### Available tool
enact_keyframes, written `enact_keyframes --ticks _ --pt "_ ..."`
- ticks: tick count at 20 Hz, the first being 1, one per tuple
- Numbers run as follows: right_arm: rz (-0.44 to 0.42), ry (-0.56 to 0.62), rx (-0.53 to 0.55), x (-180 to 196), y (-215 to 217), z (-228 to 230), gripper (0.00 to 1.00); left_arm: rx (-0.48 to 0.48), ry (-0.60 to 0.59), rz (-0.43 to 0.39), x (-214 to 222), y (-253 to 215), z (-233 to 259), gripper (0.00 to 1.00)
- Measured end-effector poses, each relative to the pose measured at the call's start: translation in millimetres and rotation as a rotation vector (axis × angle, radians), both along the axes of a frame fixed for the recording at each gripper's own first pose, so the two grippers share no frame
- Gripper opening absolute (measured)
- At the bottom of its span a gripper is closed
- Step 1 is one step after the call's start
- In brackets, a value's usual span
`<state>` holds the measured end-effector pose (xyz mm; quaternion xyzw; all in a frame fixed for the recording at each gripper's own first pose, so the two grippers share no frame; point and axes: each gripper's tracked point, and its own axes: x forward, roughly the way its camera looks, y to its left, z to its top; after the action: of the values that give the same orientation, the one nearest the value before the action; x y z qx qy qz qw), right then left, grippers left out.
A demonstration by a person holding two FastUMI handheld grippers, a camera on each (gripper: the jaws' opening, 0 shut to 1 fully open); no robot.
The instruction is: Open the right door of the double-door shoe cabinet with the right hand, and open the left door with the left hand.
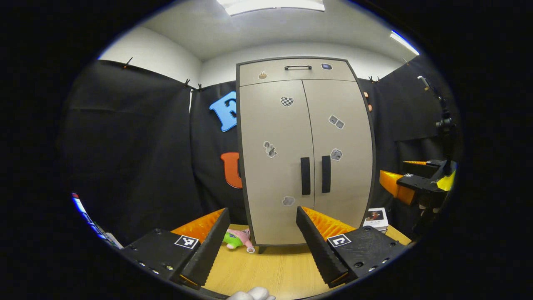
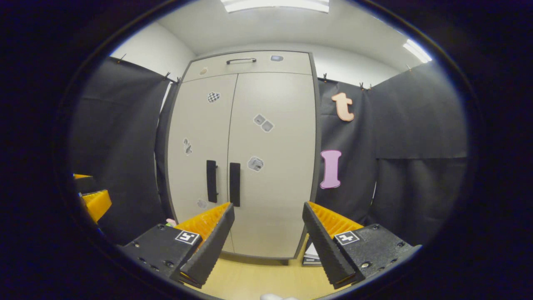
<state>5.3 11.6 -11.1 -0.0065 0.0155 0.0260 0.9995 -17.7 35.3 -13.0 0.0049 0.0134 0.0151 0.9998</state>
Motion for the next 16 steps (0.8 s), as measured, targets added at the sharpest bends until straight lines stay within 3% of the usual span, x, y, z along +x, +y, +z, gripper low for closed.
enact_keyframes --ticks 2,16 --pt "0.005 -0.003 0.013 5.8 3.4 -1.0 1.0 0.005 0.007 0.02 -2.8 11.4 -3.1 0.96" --pt "-0.017 0.012 0.0 155.1 90.5 -11.4 1.0 0.015 0.045 0.094 4.9 60.3 -12.0 0.96"
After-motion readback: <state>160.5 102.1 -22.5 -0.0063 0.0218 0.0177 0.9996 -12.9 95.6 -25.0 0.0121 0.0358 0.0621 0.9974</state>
